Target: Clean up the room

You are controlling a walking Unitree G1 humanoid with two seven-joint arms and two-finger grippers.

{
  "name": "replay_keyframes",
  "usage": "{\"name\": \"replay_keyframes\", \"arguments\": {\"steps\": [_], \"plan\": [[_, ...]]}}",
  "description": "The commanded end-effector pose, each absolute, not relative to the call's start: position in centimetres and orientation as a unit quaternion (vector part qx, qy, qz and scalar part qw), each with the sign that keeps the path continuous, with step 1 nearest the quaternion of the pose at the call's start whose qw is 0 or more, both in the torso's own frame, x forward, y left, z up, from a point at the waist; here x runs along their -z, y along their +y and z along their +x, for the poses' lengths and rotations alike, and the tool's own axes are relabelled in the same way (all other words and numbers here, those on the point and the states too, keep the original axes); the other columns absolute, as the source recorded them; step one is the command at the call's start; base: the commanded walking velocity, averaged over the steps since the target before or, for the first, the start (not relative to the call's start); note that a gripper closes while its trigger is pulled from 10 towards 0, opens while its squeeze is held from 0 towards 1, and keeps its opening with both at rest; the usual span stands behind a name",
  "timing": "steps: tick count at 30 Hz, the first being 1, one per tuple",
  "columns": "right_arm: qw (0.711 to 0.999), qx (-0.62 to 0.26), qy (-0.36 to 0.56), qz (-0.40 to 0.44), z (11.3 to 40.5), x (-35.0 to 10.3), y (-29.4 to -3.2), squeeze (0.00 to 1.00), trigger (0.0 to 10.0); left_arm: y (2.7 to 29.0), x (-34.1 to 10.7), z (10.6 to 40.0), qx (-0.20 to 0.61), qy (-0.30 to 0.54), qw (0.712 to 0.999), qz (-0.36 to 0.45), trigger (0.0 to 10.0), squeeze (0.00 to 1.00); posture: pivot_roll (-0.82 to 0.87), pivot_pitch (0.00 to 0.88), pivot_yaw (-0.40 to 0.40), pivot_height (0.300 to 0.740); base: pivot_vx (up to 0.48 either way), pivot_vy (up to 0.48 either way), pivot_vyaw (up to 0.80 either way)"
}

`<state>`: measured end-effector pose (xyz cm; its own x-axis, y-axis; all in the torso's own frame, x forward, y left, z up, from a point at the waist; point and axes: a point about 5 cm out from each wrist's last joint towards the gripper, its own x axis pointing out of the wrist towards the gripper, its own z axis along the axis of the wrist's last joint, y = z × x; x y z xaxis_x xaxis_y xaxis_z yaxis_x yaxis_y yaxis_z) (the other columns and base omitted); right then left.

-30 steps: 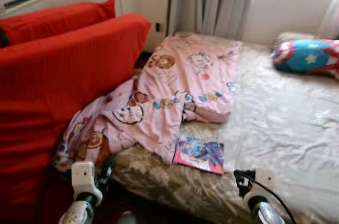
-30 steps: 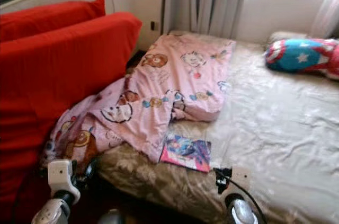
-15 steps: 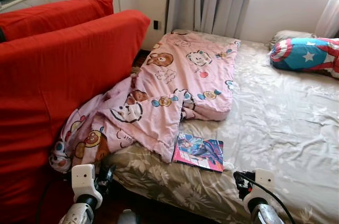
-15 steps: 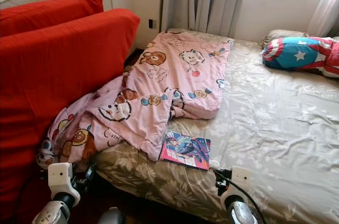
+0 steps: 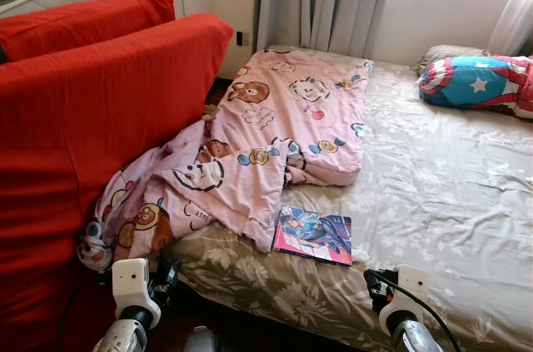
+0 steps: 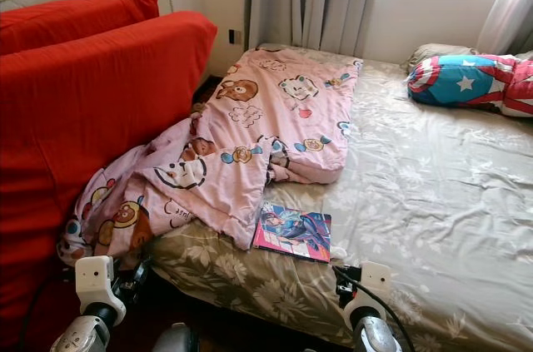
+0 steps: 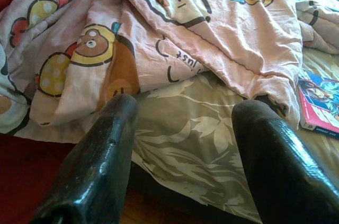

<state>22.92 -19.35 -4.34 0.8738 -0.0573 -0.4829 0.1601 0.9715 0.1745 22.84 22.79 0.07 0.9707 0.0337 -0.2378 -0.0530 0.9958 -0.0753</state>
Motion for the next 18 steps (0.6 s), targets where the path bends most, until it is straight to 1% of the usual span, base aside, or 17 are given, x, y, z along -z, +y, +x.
{"name": "replay_keyframes", "arguments": {"steps": [1, 3, 4, 7, 18], "plan": [[0.962, 0.054, 0.246, 0.103, 23.22, 4.2, -19.33, 0.0, 10.0, 22.88, -0.22, 23.02, -0.025, 0.118, 0.992, -0.043, 10.0, 0.0, 0.07, 0.0, -0.071, 0.646, 0.0, 0.0, 0.0], [0.96, 0.048, 0.256, 0.102, 23.25, 4.32, -19.14, 0.0, 10.0, 22.89, -0.23, 23.04, -0.026, 0.118, 0.992, -0.044, 10.0, 0.0, 0.07, 0.0, -0.07, 0.646, 0.0, 0.0, 0.0], [0.961, 0.043, 0.258, 0.095, 23.25, 4.33, -19.06, 0.0, 10.0, 22.88, -0.22, 23.04, -0.026, 0.119, 0.992, -0.044, 10.0, 0.0, 0.07, 0.0, -0.07, 0.636, 0.0, 0.0, 0.0], [0.963, 0.055, 0.243, 0.106, 23.19, 4.19, -19.3, 0.0, 10.0, 22.84, -0.22, 23.06, -0.026, 0.119, 0.992, -0.044, 10.0, 0.0, 0.07, 0.0, -0.071, 0.636, 0.0, 0.0, 0.0], [0.963, 0.055, 0.242, 0.101, 23.23, 4.15, -19.32, 0.0, 10.0, 22.94, -0.18, 23.0, -0.026, 0.12, 0.991, -0.043, 10.0, 0.0, 0.07, 0.0, -0.068, 0.636, 0.0, 0.0, 0.0]]}}
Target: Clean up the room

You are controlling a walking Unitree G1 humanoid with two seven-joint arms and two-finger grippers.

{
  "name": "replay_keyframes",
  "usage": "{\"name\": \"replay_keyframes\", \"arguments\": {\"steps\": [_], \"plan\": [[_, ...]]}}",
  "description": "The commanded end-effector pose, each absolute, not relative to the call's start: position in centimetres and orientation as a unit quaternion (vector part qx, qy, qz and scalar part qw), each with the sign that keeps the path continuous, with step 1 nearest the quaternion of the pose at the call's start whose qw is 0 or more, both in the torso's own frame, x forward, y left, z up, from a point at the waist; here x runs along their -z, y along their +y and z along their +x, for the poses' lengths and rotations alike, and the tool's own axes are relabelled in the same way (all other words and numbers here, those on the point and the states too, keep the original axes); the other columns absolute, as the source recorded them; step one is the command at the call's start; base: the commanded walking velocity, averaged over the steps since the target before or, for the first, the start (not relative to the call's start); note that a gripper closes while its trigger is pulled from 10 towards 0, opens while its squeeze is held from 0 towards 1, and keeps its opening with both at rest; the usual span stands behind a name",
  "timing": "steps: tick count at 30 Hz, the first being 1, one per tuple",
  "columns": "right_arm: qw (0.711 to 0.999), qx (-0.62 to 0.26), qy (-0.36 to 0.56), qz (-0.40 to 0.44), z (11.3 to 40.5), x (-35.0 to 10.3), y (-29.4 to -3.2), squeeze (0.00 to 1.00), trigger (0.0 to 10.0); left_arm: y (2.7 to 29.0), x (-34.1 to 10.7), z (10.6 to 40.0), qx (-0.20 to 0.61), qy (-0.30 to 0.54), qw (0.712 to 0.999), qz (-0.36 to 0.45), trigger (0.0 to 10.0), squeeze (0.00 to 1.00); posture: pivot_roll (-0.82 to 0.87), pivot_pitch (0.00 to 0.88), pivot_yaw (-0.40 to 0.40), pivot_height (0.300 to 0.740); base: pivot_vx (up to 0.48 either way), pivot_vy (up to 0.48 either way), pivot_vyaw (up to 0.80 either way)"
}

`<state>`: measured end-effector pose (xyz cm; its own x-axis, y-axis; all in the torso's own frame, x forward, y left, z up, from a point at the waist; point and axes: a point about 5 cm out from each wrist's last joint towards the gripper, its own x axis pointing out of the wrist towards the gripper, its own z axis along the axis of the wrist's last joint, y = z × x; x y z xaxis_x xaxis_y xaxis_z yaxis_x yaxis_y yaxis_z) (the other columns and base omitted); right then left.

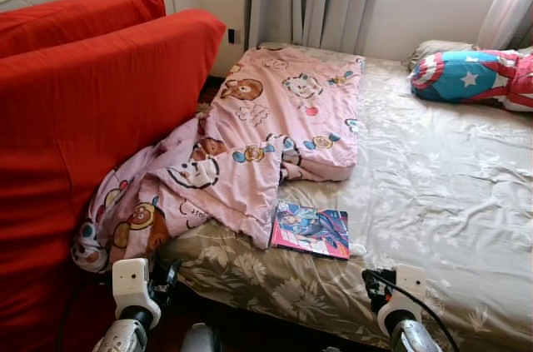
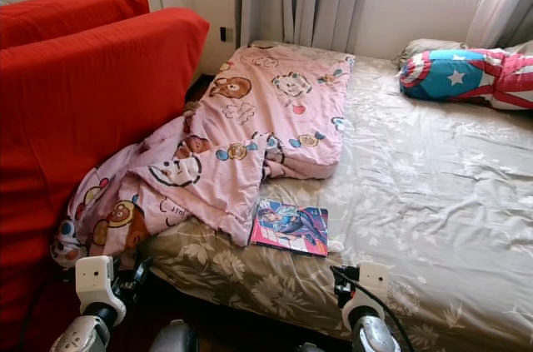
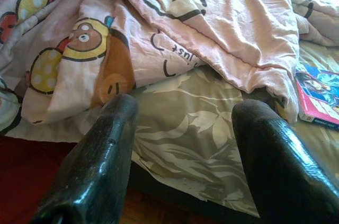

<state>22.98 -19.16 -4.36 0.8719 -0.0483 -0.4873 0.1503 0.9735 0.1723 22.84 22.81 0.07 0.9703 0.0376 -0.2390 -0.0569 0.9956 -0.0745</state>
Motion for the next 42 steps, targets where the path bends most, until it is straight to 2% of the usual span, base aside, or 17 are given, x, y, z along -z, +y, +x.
{"name": "replay_keyframes", "arguments": {"steps": [1, 30, 42], "plan": [[0.963, 0.055, 0.242, 0.102, 23.24, 4.15, -19.32, 0.0, 10.0, 22.93, -0.18, 23.01, -0.025, 0.12, 0.991, -0.043, 10.0, 0.0, 0.07, 0.0, -0.068, 0.636, 0.0, 0.0, 0.0], [0.963, 0.046, 0.246, 0.104, 23.14, 4.28, -18.9, 0.0, 10.0, 23.03, -0.1, 22.81, -0.023, 0.126, 0.991, -0.042, 10.0, 0.0, 0.08, 0.0, -0.063, 0.626, 0.0, 0.0, 0.0], [0.963, 0.038, 0.246, 0.109, 22.96, 4.41, -18.5, 0.0, 10.0, 23.23, -0.16, 22.73, -0.018, 0.129, 0.991, -0.039, 10.0, 0.0, 0.08, 0.0, -0.054, 0.626, 0.249, 0.0, 0.0]]}}
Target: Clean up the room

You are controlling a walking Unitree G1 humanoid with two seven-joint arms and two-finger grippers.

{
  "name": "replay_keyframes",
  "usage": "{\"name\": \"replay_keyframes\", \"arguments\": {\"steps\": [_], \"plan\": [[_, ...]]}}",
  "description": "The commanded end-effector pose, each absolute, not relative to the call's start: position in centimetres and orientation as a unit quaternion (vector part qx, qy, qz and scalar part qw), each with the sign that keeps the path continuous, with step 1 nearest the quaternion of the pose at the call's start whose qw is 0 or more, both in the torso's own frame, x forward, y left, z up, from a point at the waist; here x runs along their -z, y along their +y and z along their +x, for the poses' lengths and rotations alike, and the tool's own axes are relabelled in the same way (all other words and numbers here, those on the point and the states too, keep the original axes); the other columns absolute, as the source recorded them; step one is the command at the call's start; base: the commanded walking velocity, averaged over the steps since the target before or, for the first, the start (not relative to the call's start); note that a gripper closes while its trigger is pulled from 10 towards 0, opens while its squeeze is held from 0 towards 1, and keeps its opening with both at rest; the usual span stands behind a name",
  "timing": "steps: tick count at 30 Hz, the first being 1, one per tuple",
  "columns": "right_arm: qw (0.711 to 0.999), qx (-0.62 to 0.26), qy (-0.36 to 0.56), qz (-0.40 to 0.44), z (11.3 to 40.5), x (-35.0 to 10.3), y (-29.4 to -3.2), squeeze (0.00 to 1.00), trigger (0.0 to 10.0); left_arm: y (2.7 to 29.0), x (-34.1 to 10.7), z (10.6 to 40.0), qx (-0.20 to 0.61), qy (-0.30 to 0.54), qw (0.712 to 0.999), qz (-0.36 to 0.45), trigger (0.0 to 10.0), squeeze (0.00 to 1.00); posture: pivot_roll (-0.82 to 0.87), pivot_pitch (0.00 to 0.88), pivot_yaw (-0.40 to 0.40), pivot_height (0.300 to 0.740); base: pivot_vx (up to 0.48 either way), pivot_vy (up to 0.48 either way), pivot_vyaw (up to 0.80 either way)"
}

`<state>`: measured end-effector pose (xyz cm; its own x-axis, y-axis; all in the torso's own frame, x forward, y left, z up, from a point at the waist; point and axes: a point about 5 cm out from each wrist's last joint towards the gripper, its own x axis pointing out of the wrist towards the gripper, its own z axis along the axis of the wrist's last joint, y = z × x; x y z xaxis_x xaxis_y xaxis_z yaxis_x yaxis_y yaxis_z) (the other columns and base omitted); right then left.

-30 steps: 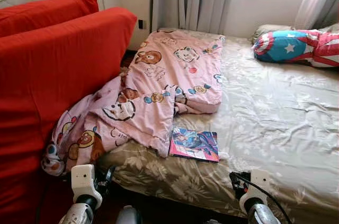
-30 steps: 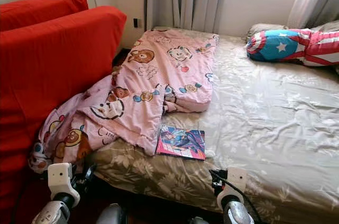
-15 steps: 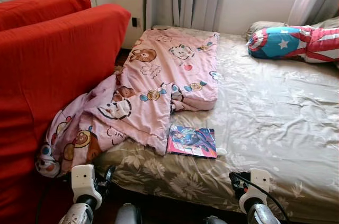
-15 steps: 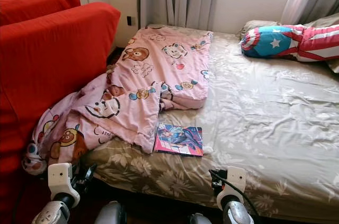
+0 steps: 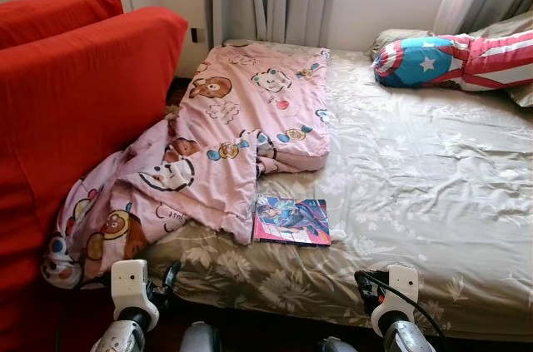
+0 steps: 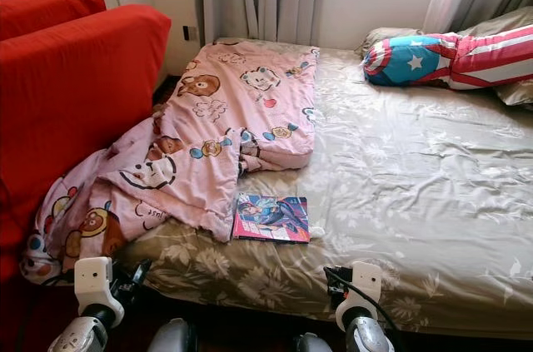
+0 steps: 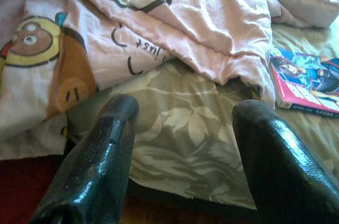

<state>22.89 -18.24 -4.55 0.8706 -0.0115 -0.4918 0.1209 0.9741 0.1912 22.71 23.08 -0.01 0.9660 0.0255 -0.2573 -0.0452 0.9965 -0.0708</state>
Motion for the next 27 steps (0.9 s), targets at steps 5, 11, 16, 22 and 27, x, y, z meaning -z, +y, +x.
{"name": "replay_keyframes", "arguments": {"steps": [5, 11, 16, 22, 27], "plan": [[0.963, 0.037, 0.247, 0.106, 22.89, 4.45, -18.52, 0.0, 10.0, 23.23, -0.19, 22.8, -0.015, 0.129, 0.991, -0.04, 10.0, 0.0, 0.08, 0.0, -0.051, 0.626, 0.276, 0.0, 0.0], [0.964, 0.034, 0.244, 0.104, 23.06, 4.32, -18.62, 0.0, 10.0, 23.06, -0.23, 23.05, -0.009, 0.129, 0.991, -0.041, 10.0, 0.0, 0.07, 0.0, -0.048, 0.626, 0.307, 0.0, 0.0], [0.965, 0.025, 0.244, 0.097, 23.12, 4.27, -18.54, 0.0, 10.0, 22.99, -0.31, 23.12, -0.006, 0.127, 0.991, -0.04, 10.0, 0.0, 0.07, 0.0, -0.05, 0.626, 0.318, 0.0, 0.11], [0.964, 0.028, 0.243, 0.105, 23.2, 4.25, -18.43, 0.0, 10.0, 23.02, -0.2, 22.98, -0.004, 0.129, 0.991, -0.04, 10.0, 0.0, 0.08, 0.0, -0.05, 0.626, 0.336, 0.0, 0.17], [0.964, 0.03, 0.243, 0.107, 23.28, 4.21, -18.46, 0.0, 10.0, 23.01, -0.27, 23.06, -0.003, 0.128, 0.991, -0.04, 10.0, 0.0, 0.08, 0.0, -0.051, 0.626, 0.338, 0.0, 0.0]]}}
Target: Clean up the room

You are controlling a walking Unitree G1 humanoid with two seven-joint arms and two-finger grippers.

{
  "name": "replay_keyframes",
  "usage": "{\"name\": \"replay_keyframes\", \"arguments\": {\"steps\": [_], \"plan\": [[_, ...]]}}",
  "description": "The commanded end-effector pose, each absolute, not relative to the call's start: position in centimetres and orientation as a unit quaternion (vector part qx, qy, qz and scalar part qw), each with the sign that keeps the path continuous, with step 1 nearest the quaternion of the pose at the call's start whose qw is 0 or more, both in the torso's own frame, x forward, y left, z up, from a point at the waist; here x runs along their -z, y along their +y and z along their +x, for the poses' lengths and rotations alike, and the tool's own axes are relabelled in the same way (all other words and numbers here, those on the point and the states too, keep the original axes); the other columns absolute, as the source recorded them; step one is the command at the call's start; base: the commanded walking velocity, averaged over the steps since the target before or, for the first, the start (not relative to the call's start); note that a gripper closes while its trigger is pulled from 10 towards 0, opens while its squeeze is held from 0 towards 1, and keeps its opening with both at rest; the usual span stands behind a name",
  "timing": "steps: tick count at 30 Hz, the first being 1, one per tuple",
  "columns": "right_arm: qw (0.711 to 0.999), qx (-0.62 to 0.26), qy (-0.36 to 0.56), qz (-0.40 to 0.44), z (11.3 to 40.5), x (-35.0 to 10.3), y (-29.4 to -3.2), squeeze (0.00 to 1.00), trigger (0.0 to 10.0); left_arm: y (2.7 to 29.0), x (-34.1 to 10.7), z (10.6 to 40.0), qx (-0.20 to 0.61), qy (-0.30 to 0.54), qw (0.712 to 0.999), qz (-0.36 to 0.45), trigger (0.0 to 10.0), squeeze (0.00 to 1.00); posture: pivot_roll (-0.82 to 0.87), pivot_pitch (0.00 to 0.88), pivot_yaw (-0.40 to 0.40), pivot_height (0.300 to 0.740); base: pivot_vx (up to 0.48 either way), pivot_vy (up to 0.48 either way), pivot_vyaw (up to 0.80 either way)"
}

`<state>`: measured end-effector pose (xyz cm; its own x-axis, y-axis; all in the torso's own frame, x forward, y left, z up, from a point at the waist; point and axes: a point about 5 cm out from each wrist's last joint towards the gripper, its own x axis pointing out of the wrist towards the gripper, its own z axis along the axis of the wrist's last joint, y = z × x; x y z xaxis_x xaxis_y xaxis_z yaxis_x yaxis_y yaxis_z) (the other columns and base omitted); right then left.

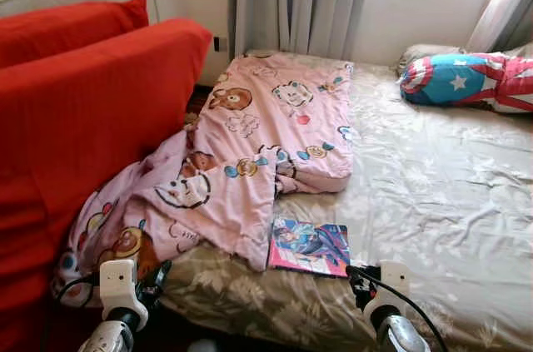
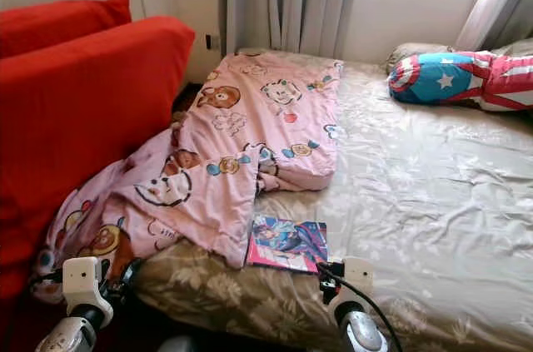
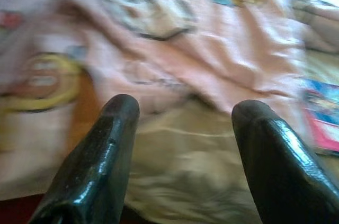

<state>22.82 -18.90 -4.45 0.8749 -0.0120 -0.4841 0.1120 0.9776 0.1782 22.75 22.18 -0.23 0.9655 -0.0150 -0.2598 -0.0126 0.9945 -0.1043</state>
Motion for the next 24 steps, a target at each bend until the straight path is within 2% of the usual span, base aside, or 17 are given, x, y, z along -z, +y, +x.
{"name": "replay_keyframes", "arguments": {"steps": [1, 10, 16, 19, 20, 21, 24], "plan": [[0.964, 0.031, 0.243, 0.106, 23.3, 4.2, -18.4, 0.0, 10.0, 23.0, -0.3, 23.1, -0.003, 0.128, 0.991, -0.04, 10.0, 0.0, 0.08, 0.0, -0.048, 0.626, 0.337, 0.0, 0.0], [0.96, 0.04, 0.249, 0.12, 23.2, 4.4, -18.3, 0.0, 10.0, 23.4, -0.5, 23.0, -0.003, 0.127, 0.991, -0.036, 10.0, 0.0, 0.09, 0.0, -0.033, 0.626, 0.332, 0.0, 0.0], [0.953, 0.047, 0.262, 0.144, 23.9, 4.2, -18.2, 0.0, 10.0, 23.4, -2.0, 23.4, 0.001, 0.102, 0.994, -0.034, 10.0, 0.0, 0.13, 0.0, -0.024, 0.626, 0.0, 0.0, 0.0], [0.947, 0.052, 0.28, 0.15, 24.2, 4.3, -18.4, 0.0, 10.0, 23.3, -2.8, 23.4, 0.005, 0.089, 0.996, -0.033, 10.0, 0.0, 0.14, 0.038, -0.02, 0.626, 0.0, 0.0, 0.0], [0.945, 0.059, 0.281, 0.157, 24.4, 4.2, -18.6, 1.0, 10.0, 23.2, -3.0, 23.3, 0.006, 0.085, 0.996, -0.034, 10.0, 0.0, 0.14, 0.062, -0.023, 0.626, 0.0, 0.0, 0.0], [0.944, 0.064, 0.281, 0.163, 24.6, 4.1, -18.8, 1.0, 10.0, 23.2, -3.2, 23.2, 0.006, 0.082, 0.996, -0.034, 10.0, 0.0, 0.14, 0.062, -0.023, 0.626, 0.0, 0.0, 0.0], [0.941, 0.081, 0.286, 0.162, 25.0, 3.8, -19.3, 1.0, 10.0, 23.1, -4.0, 22.6, 0.008, 0.072, 0.997, -0.034, 10.0, 0.0, 0.16, 0.132, -0.029, 0.626, 0.0, 0.0, 0.0]]}}
